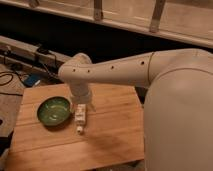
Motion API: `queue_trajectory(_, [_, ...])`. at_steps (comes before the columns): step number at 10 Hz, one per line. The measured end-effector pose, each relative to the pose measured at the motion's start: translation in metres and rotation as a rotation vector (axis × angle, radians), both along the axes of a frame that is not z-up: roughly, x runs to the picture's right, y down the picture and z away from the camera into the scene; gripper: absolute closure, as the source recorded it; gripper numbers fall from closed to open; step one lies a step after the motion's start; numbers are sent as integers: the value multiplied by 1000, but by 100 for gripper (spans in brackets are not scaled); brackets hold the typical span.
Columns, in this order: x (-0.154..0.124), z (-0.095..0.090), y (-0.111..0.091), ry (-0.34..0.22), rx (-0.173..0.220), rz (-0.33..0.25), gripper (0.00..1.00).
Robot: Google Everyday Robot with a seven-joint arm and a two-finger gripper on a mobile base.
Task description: Place the bottle in the ceramic bowl
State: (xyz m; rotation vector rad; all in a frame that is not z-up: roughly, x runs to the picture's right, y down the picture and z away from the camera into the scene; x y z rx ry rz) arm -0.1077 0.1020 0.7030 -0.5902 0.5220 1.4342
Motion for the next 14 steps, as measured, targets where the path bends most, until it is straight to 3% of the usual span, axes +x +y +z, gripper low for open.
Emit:
queue_trajectory(9, [0,-1,-3,2,8,-2,35])
queue_trajectory(10, [0,-1,-9,5,28,-3,35])
queue_trajectory(12, [-1,-4,-44,8,75,6,35])
queue_trajectory(14, [12,2,-66,17,86,3,35])
